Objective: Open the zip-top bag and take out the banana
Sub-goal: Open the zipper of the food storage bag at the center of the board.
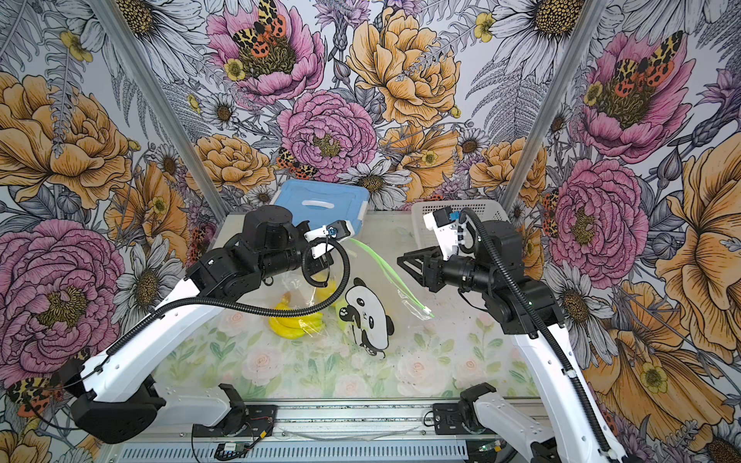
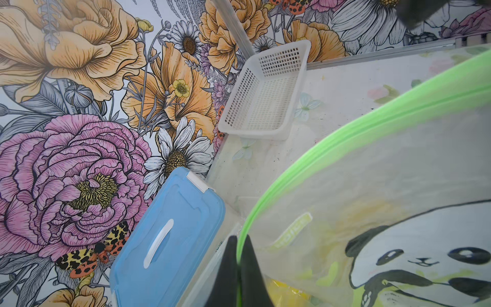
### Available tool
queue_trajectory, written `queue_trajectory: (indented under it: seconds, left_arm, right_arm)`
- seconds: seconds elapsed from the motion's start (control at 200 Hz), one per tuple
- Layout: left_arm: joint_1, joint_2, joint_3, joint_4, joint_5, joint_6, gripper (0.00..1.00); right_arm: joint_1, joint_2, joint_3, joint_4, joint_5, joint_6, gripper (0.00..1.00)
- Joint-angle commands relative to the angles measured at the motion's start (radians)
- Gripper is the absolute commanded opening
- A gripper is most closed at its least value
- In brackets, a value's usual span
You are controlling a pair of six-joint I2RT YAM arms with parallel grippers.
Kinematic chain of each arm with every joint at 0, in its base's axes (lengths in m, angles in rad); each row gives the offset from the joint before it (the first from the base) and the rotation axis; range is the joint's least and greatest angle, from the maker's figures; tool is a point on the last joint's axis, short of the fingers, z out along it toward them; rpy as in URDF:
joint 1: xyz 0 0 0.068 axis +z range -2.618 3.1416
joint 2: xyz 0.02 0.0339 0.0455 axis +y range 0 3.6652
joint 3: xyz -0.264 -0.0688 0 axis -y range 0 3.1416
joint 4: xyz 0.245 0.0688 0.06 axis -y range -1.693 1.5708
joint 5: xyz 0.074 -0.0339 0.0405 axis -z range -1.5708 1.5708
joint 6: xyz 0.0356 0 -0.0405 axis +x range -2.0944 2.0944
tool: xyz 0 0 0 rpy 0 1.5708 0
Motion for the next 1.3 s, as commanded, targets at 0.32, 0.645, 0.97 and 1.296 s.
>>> queue_trajectory:
  seconds: [0.32,0.645,0.97,1.296]
  left_arm:
    - [0.041,-0.027,-0.033,0.02,0.051,-0.02,0.0]
    - [0.083,-0.062,-0.057,0.019,0.093,-0.018,0.0]
    - [0.096,-0.058,-0.064,0.025,0.121,-0.02,0.0]
    - [0.106,-0.063,-0.071,0.03,0.132,-0.024,0.0]
  right_arm:
    - [0.166,0.068,0.005,0.034,0.082,0.023,0.38]
    - [0.173,0.124,0.102,0.048,0.185,0.025,0.58]
    - [0.174,0.176,0.172,0.049,0.146,0.031,0.66]
    - [0.174,0.182,0.129,0.046,0.16,0.027,0.57]
